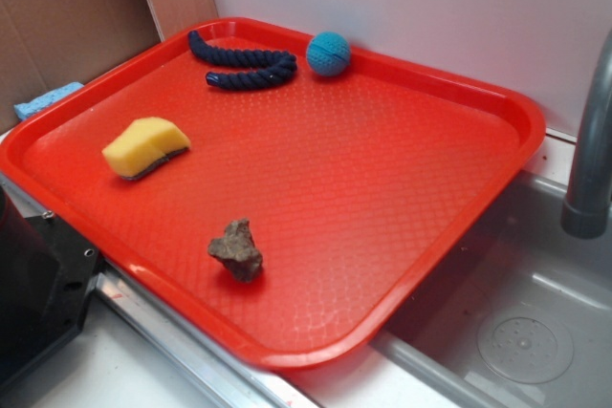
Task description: Grab the rock.
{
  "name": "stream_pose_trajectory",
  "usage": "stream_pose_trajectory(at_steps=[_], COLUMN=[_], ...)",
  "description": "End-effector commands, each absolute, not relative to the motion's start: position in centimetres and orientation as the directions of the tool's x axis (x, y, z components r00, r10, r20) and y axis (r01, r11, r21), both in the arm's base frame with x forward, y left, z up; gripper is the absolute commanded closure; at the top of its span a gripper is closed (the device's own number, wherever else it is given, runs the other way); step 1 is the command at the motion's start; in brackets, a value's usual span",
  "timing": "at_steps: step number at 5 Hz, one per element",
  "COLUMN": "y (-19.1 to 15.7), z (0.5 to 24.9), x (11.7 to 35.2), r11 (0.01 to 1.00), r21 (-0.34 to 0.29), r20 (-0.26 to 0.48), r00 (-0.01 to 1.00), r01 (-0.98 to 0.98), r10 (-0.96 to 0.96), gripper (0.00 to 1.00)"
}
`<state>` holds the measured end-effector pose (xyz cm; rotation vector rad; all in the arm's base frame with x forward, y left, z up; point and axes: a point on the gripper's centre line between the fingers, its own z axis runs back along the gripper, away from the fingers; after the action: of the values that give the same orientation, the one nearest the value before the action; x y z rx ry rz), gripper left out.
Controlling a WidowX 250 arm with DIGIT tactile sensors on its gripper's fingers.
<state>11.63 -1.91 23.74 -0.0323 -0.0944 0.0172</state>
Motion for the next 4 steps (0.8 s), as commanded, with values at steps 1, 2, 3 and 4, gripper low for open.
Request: stream_pose_trajectory(at_steps=[1,2,3,4], y=[-1.9,-2.0,-2.7,-3.7], z=[23.7,22.5,20.6,18.8], x=[11.6,11.8,12.0,12.2], r11=[0.999,0.988,0.948,0.916], r21=[-0.033,-0.067,-0.149,-0.192], r20=[0.094,0.120,0.125,0.117], r00=[0.995,0.981,0.946,0.919], r01=[-0.016,-0.142,-0.281,-0.351], r10=[0.019,0.149,0.300,0.377], gripper=[0.00,0.00,0.00,0.00])
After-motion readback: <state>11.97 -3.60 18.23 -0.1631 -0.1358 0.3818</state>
